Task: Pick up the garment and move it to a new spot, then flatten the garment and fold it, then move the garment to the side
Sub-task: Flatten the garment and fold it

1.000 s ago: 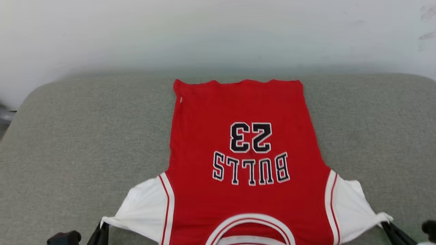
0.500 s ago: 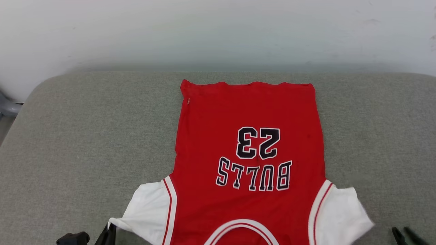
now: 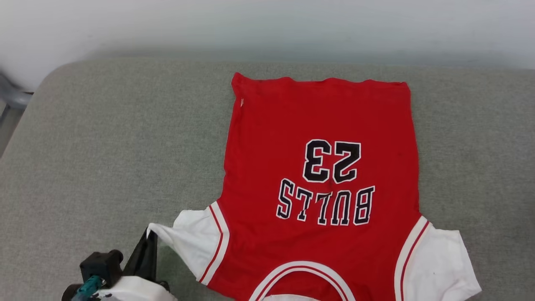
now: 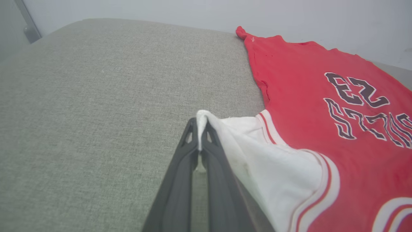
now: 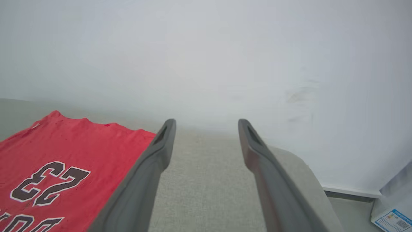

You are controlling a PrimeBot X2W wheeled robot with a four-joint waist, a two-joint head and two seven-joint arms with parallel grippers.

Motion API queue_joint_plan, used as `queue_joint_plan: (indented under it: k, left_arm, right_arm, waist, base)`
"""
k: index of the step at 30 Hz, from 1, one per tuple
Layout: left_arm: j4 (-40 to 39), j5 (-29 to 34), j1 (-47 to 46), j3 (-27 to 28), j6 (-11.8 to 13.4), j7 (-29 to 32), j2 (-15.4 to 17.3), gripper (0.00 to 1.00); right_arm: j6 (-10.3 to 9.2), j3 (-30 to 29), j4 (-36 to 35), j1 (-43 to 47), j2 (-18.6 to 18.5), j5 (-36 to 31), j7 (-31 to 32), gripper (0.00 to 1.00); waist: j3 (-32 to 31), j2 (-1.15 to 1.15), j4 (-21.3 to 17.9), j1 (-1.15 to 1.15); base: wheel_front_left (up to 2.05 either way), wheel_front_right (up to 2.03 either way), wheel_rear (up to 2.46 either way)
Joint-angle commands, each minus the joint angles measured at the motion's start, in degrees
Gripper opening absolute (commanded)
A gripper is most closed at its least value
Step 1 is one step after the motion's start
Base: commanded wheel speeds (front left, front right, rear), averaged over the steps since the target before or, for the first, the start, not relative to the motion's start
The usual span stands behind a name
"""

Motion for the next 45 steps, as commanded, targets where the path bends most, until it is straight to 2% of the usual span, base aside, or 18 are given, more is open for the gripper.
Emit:
queue_joint_plan:
  k: [1, 8, 17, 22, 26, 31, 39, 40, 41, 42, 45]
  left_arm:
    - [-1.05, 0.92, -1.65, -0.05, -0.08, -0.21, -0.7, 0.0]
    - [-4.32, 3.43, -5.29, 0.53, -0.47, -0.21, -4.09, 0.0]
    - [-7.76, 7.3, -8.8, 1.32, -2.12, -0.21, -8.51, 0.0]
    - [-9.6, 9.72, -11.18, 1.25, -3.77, -0.21, -11.58, 0.0]
    - [-10.77, 11.06, -12.55, 1.38, -4.65, -0.21, -13.24, 0.0]
    - [-11.43, 12.2, -13.56, 1.72, -5.49, -0.21, -14.53, 0.0]
    - [-10.67, 13.72, -14.23, 2.81, -6.55, -0.21, -16.15, 0.0]
    - [-10.53, 13.73, -14.27, 2.97, -6.76, -0.21, -16.31, 0.0]
    - [-10.33, 13.81, -14.35, 3.1, -6.86, -0.21, -16.42, 0.0]
    - [-10.14, 13.99, -14.4, 3.24, -6.95, -0.21, -16.51, 0.0]
    - [-9.66, 14.41, -14.18, 3.83, -7.21, -0.21, -16.64, 0.0]
  right_arm:
    - [-0.07, 0.36, -1.15, -4.04, -0.49, 1.2, 2.9, 1.0]
    - [-0.08, 7.52, -2.08, -19.03, -5.84, 4.46, 20.31, 1.0]
    - [-0.07, 15.91, 7.9, -39.35, -7.52, 8.73, 48.58, 1.0]
    - [-0.06, 19.14, 13.02, -49.3, -8.14, 7.95, 60.9, 1.0]
    - [-0.06, 20.22, 16.02, -52.97, -7.74, 6.24, 63.19, 1.0]
    - [-0.06, 20.44, 18.64, -54.3, -6.93, 5.53, 62.69, 1.0]
    - [-0.05, 23.85, 23.18, -48.07, -6.85, 6.55, 62.55, 1.0]
    - [-0.05, 23.99, 23.48, -47.63, -7.07, 6.77, 62.57, 0.49]
    - [-0.05, 24.29, 23.55, -47.33, -7.4, 6.82, 62.38, 0.1]
    - [-0.05, 24.44, 23.49, -47.31, -7.64, 6.82, 61.91, 0.0]
    - [-0.07, 24.66, 23.16, -48.36, -8.01, 7.05, 60.19, 0.0]
  waist:
    - [2.79, 0.0, 1.95, -0.01]
    - [9.42, 0.0, 5.85, -0.01]
    - [17.37, 0.0, 10.3, -0.01]
    - [22.69, 0.0, 13.19, -0.01]
    - [25.79, 0.0, 14.54, -0.01]
    - [28.32, 0.0, 15.52, -0.01]
    - [29.92, 0.0, 15.9, -0.01]
    - [29.88, 0.0, 15.87, -0.01]
    - [29.8, 0.0, 15.85, -0.01]
    - [29.63, 0.0, 15.78, -0.01]
    - [28.77, 0.0, 15.28, -0.01]
  base:
    - [0.0, 0.0, 0.0]
    - [0.0, 0.0, 0.0]
    - [0.0, 0.0, 0.0]
    - [0.0, 0.0, 0.0]
    - [0.0, 0.0, 0.0]
    - [0.0, 0.0, 0.0]
    - [0.0, 0.0, 0.0]
    - [0.0, 0.0, 0.0]
    - [0.0, 0.0, 0.0]
    - [0.0, 0.0, 0.0]
    - [0.0, 0.0, 0.0]
